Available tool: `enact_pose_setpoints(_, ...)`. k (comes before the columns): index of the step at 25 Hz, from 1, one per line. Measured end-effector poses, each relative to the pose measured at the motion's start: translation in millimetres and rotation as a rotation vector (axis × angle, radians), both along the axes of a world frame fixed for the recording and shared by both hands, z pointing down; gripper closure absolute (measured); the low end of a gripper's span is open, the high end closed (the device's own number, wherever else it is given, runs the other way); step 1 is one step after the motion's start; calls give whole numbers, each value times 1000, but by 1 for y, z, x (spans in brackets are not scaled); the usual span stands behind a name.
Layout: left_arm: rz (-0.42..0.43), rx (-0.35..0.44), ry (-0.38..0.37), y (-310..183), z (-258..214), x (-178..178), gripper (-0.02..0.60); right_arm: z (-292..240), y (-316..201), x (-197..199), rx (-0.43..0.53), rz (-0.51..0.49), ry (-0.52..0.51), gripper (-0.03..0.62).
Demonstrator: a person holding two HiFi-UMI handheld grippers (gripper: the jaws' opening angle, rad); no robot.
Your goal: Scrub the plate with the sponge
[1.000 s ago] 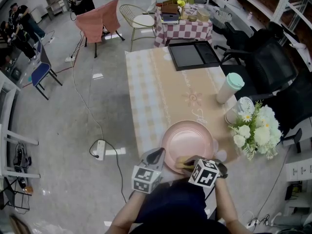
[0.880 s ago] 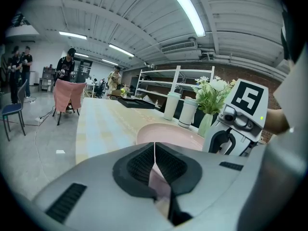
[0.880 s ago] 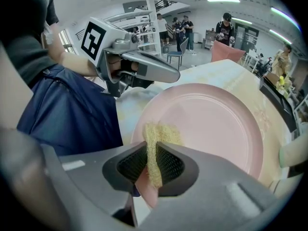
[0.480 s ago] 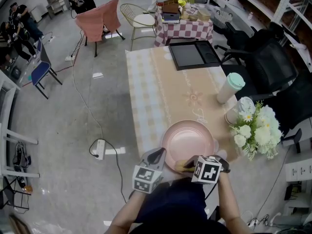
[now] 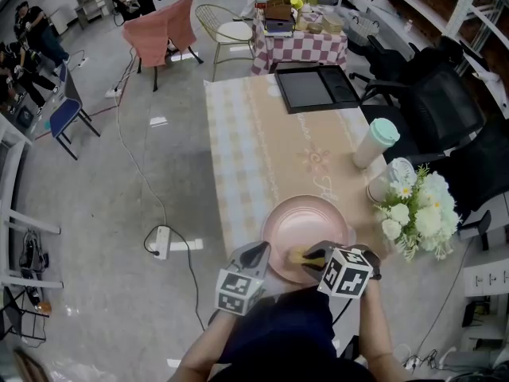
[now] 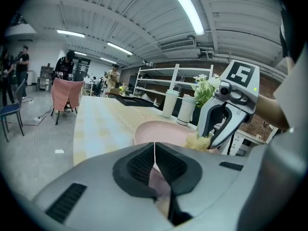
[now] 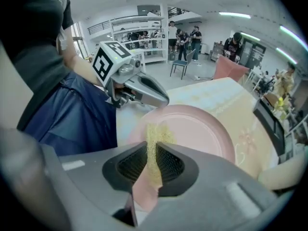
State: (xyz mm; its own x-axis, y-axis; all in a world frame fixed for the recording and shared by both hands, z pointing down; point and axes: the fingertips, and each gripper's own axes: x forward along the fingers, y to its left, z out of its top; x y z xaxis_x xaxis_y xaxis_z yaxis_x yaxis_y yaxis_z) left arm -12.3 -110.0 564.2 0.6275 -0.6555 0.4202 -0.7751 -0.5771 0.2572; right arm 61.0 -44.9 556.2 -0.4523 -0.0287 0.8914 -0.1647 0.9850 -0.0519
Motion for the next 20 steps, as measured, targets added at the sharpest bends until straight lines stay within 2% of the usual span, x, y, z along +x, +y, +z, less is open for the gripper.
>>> enact_pose_setpoints(9, -7, -1, 7, 2, 0, 1, 569, 5, -42, 13, 203, 85, 46, 539)
enact_pose_setpoints(16, 3, 5, 0, 1, -1, 7, 569, 0, -80, 17, 460, 97, 70, 539)
enact_pose_setpoints(20, 0, 4, -3, 2, -1, 8, 569, 3, -98, 18, 554, 125, 63, 539)
